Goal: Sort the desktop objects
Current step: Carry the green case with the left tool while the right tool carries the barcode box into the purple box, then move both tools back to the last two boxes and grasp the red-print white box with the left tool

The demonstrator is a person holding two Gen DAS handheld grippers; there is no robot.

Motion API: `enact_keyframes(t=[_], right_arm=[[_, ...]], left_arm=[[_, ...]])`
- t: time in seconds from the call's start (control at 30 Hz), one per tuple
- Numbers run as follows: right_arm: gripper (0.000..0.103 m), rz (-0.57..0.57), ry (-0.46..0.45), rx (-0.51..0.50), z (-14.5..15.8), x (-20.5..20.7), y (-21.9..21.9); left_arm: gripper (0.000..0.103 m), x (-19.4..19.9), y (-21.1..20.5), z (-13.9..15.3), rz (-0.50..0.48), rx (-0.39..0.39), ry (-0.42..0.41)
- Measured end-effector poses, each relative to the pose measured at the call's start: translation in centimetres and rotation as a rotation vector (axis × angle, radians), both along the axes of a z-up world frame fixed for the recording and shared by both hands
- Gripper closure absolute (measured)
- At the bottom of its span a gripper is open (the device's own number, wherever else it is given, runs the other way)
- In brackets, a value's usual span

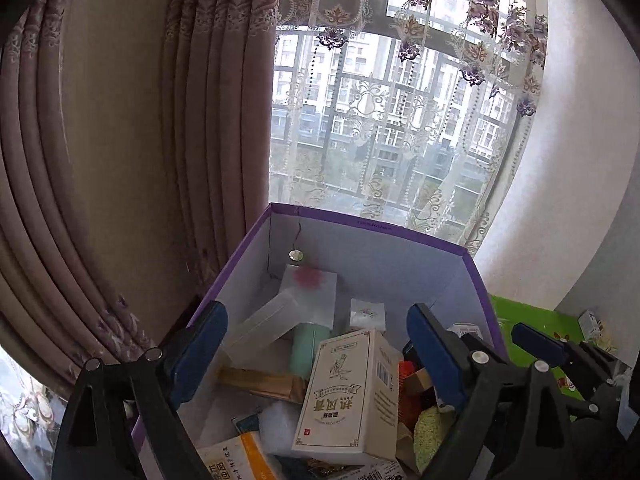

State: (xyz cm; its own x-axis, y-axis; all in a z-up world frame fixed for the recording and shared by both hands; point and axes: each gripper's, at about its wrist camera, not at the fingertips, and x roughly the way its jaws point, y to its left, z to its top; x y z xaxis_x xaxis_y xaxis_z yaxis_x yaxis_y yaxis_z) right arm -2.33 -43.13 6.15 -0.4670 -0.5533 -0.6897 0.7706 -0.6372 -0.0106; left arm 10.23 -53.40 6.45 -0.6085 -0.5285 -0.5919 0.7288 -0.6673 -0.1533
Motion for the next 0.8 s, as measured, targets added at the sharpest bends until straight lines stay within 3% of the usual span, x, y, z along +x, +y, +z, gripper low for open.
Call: enact_keyframes(t=[0.2, 0.4, 0.6, 0.8], right_arm=[[0.041, -0.06, -0.002, -0.048, 1.1, -1.1, 3.8], [0.038, -0.193, 0.002, -0.092, 2.1, -3.8, 10.1], [0.036, -0.344, 0.028, -0.107, 2.3, -7.8, 17.0], [0.034, -0.469, 0.063, -0.079, 0.5, -13.0, 24.6]], left_arm=[[0.005, 0.1, 1.9, 1.1, -0.017, -0.02, 0.036], [0.0, -1.1, 6.2, 3.6, -0.092, -0.075, 0.079], [0.0, -5.1, 11.0, 4.5, -0.22, -0.095, 0.082], [0.0, -9.2, 15.8, 4.2, -0.334, -0.109, 0.067]])
